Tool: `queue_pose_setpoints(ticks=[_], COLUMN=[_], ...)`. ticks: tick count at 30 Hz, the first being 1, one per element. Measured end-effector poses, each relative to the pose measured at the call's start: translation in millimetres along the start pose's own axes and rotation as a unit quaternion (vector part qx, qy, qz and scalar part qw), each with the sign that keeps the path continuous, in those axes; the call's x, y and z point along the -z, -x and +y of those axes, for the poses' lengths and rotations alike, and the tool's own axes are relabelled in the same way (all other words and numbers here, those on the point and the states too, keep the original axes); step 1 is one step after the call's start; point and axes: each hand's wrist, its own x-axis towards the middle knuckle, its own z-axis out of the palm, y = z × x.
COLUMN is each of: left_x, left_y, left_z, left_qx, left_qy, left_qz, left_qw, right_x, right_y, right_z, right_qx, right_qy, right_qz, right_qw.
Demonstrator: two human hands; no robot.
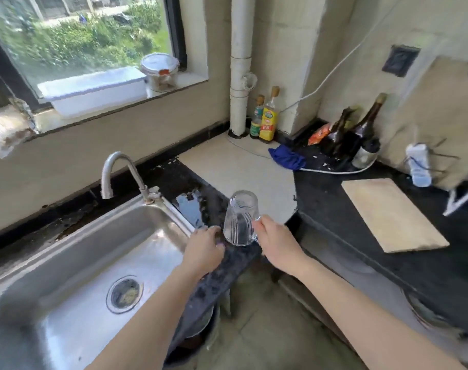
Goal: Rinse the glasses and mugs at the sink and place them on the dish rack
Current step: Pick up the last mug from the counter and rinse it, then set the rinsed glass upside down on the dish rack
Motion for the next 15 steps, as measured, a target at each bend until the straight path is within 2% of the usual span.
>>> queue_pose_setpoints(ticks=[8, 15], left_x=[-107.7, -228.6], left_y=[-9.9, 36.1], left_z=[196.0, 380.3], left_qx=[-0.173, -0.278], left_qy=[-0.026, -0.046], left_qz=[-0.093, -0.169], left_qw=[0.98, 0.945], right_x=[133.0, 243.9], right_y=[96.7, 216.1], right_z=[147.9, 280.4], right_qx=[-0.127, -0.217], right_qy=[-0.003, 0.028], right_qz=[0.099, 0.163], right_qw=[0.987, 0.962])
